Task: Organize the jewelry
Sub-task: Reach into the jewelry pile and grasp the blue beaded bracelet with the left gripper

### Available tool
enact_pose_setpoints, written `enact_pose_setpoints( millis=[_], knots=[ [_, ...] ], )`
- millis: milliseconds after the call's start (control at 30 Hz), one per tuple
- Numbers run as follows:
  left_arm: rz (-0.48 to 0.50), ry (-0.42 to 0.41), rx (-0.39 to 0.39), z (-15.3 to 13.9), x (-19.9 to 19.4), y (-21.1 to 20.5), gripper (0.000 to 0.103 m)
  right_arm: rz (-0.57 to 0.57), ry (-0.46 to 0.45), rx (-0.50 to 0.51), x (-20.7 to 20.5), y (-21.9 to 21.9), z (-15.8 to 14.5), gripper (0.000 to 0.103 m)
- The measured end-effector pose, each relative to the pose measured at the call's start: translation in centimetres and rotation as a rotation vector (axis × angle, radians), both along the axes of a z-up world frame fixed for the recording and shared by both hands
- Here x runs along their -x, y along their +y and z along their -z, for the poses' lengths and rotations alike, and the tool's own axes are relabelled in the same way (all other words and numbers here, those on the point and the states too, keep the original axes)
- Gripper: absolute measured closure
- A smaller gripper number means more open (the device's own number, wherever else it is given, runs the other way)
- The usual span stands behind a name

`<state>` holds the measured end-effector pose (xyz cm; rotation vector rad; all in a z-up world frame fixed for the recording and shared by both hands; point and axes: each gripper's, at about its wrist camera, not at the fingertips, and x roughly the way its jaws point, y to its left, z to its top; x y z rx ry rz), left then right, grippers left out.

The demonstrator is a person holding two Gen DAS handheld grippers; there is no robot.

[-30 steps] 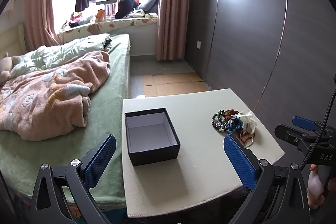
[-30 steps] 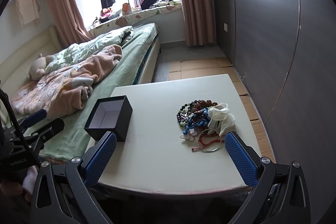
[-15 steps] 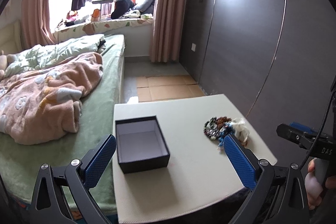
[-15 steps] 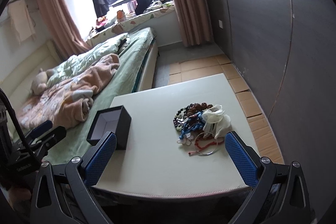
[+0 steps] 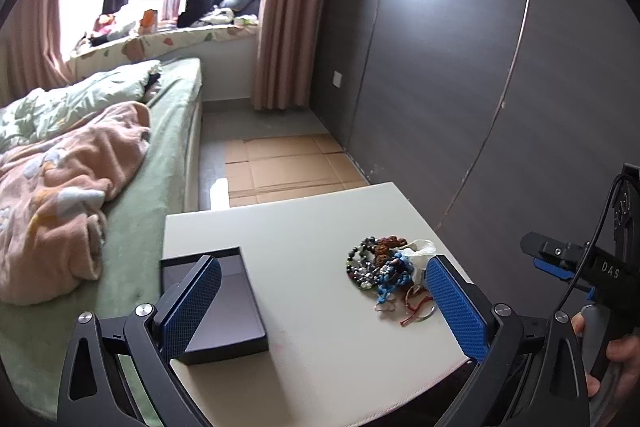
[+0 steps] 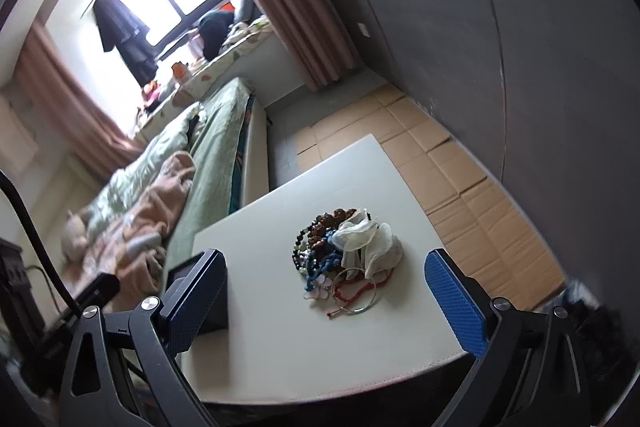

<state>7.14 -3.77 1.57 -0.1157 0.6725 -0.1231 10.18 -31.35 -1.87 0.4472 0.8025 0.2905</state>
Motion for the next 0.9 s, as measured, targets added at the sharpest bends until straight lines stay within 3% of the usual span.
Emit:
enact_pose_setpoints(
  millis=[267, 467, 667, 900],
  knots=[
    [0.067, 0.068, -0.005, 0.8, -3.8, -2.1, 0.017, 0.024, 0.057, -0.116, -1.7, -1.5, 1.8, 0.008],
    [0.101, 0.141, 0.010, 2.2, -6.6, -3.4, 0.028, 0.052, 0.127, -0.169, -3.1, -1.9, 3.6, 0.017],
    [0.128, 0.211, 0.041, 4.2, -9.0, -4.3, 0.032, 0.065, 0.199, -0.220, -5.0, -1.9, 5.5, 0.026],
    [0.158, 0.293, 0.105, 8.2, -11.1, -4.6, 0.040, 0.079, 0.294, -0.238, -7.0, -1.4, 7.7, 0.029]
  ],
)
